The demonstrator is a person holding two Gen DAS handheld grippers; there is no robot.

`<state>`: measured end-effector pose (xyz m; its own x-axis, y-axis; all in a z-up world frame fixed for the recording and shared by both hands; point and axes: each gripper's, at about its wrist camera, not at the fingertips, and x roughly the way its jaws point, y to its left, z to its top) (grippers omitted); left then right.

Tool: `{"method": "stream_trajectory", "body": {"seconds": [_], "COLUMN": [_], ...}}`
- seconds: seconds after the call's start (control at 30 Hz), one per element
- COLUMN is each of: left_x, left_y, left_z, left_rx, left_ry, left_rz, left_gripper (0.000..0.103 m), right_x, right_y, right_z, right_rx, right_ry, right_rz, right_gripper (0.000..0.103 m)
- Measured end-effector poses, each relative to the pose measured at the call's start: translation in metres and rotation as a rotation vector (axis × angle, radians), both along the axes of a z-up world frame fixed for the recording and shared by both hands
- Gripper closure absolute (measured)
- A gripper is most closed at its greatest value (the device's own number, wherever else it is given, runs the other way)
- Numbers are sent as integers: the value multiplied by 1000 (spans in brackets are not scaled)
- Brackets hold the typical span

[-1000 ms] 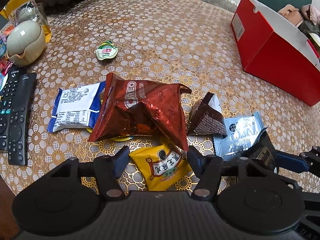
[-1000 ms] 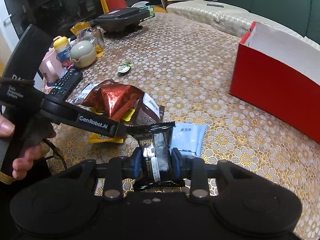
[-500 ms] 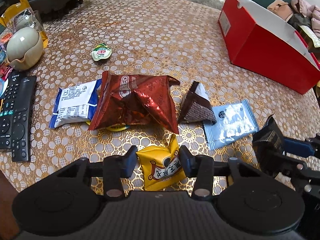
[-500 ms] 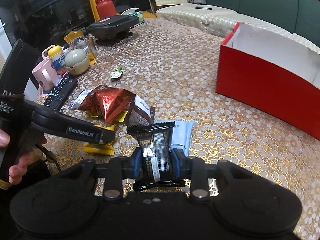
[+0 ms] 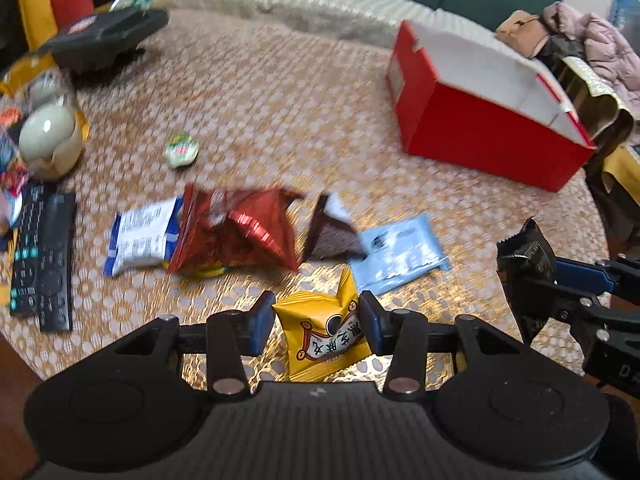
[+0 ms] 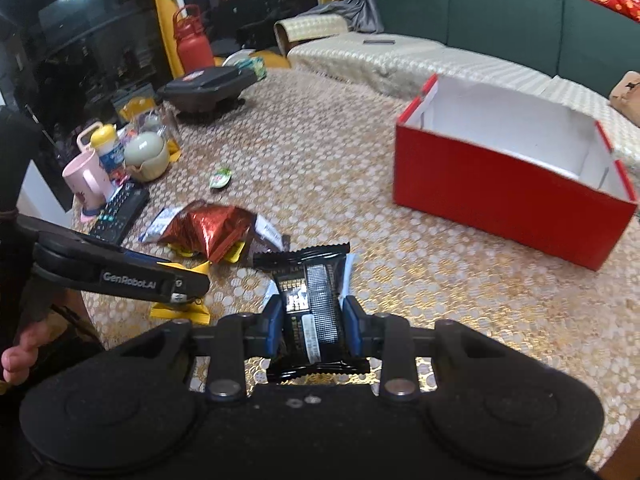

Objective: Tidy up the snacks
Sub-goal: 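Grasp the dark chocolate pack with the right tool while the left tool grasps the yellow packet, then carry the chocolate pack and yellow packet into the red box and open both tools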

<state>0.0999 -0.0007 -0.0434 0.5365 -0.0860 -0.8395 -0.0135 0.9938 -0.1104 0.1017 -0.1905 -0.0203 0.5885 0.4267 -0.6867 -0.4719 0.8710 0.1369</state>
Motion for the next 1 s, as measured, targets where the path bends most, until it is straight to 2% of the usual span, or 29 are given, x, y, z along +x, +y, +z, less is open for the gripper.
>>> {"method": "stream_trajectory", "body": {"seconds": [0.2,0.57,0.8,1.0], "left_x": [9,66,115,159], "left_y": [-23,-80,-113,-133], "left_z": [37,95,109,103], "left_rx": [33,80,75,40], "left_ry": [-90,-236,-259,-235], "left_rz": [-63,-186,-253,-268], "left_gripper": [59,58,58,58], "right_x": [4,48,94,133], "right_y": [-20,-58,-84,-103], "right_z": [24,67,78,78], "right_rx": [-10,-46,-75,-121], "right_ry": [-68,-182,-201,-208], "right_rz": [-62,-163,-234,-282], "right_gripper": [72,72,72,72]}}
